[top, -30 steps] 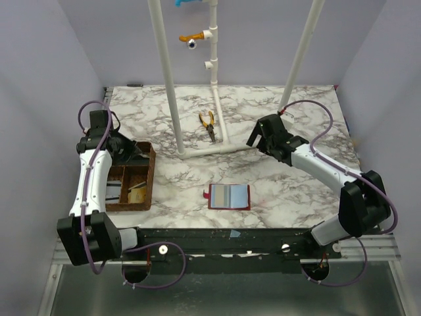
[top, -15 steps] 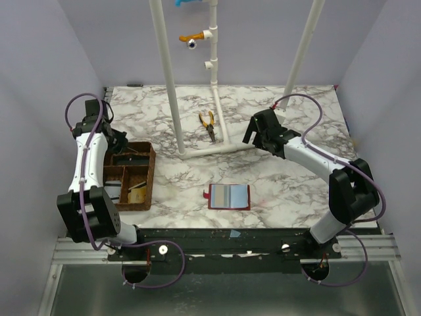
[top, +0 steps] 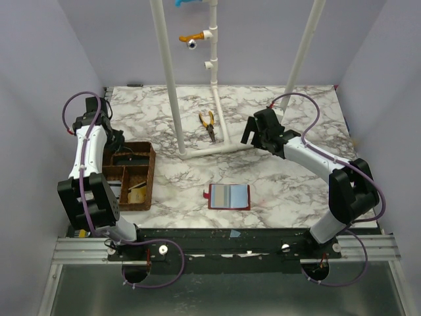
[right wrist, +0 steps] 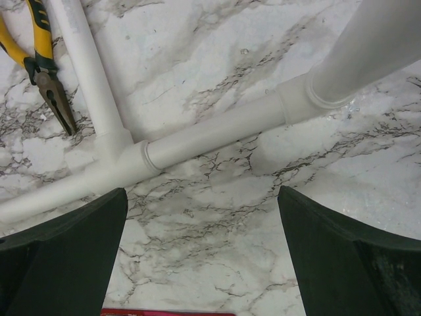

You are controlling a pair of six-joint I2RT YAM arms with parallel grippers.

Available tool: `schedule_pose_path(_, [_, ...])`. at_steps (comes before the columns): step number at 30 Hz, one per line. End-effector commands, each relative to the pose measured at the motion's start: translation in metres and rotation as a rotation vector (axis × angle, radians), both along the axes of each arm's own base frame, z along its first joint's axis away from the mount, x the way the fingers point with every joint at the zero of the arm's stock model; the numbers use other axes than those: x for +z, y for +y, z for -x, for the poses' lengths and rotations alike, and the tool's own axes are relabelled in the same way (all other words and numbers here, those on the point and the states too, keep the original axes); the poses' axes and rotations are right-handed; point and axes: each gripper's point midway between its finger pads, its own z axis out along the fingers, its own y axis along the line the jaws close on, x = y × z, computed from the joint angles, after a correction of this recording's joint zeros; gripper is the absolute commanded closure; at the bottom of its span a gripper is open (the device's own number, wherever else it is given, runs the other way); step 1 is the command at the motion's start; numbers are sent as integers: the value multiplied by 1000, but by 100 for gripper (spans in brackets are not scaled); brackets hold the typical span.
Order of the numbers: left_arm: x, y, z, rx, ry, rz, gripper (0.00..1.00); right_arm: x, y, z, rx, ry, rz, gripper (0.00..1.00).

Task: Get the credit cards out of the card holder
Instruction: Place the credit card in the storage box.

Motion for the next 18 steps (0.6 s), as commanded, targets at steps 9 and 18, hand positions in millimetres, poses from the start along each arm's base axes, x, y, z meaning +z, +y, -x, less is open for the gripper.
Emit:
schedule_pose_path(9, [13, 11, 0, 19, -21, -39, 42, 12, 6, -9, 27, -37, -23, 0])
schedule_pose_path(18, [28, 4, 4, -27, -71, -54, 34, 14, 11, -7, 41, -31, -50, 0])
